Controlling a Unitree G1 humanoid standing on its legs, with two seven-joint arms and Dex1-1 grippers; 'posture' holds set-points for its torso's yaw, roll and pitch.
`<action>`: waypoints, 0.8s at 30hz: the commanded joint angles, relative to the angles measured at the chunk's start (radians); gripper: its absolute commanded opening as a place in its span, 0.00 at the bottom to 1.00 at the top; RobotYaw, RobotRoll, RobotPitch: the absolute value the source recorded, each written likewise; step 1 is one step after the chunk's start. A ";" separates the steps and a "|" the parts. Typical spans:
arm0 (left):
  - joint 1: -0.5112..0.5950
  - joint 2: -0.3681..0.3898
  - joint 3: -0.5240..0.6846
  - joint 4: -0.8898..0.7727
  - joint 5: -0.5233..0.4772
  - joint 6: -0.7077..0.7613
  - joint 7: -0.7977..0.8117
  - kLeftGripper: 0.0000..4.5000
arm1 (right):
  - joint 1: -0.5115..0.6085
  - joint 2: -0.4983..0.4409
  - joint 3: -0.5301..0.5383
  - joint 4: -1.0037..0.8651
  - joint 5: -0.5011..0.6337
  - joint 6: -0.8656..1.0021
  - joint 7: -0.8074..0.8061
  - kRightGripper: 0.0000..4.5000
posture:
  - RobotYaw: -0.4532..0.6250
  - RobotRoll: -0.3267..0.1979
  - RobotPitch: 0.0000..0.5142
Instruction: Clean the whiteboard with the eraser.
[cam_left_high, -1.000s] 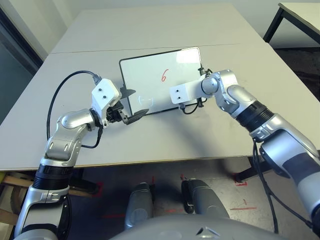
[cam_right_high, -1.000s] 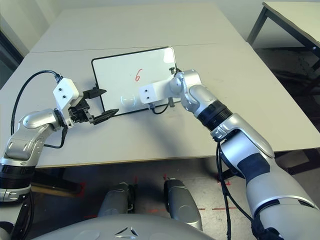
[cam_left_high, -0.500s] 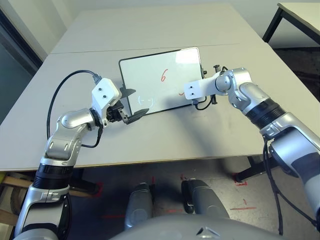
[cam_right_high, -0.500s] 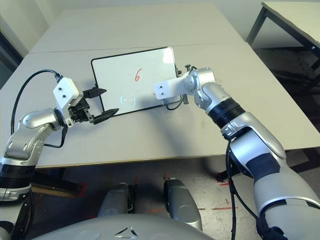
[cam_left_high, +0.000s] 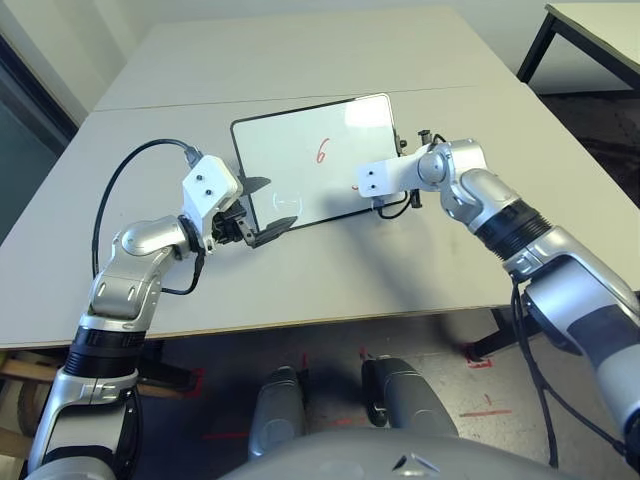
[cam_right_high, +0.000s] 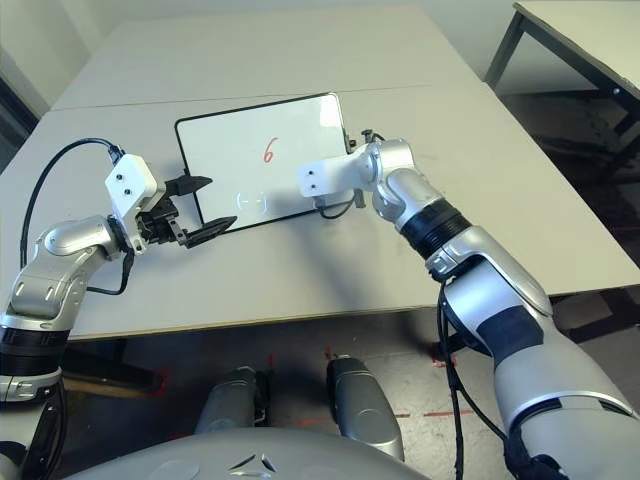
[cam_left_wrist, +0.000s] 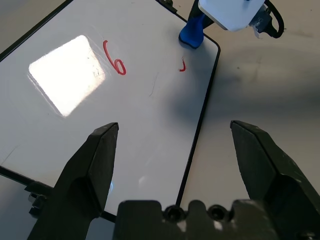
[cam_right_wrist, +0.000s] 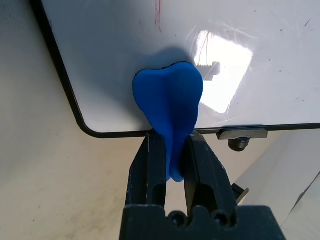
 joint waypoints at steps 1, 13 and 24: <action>0.006 0.009 0.001 0.006 0.007 0.007 -0.003 1.00 | 0.013 0.025 0.013 -0.042 -0.012 0.008 0.006 0.07 | 0.36 0.62 0.18; 0.016 0.013 0.015 -0.001 0.003 0.009 0.004 1.00 | 0.064 0.067 0.053 -0.127 -0.047 0.004 0.046 0.06 | 0.37 0.62 0.17; 0.016 0.012 0.016 -0.001 0.004 0.008 0.006 1.00 | 0.079 0.102 0.061 -0.126 -0.065 0.003 0.038 0.06 | 0.38 0.62 0.17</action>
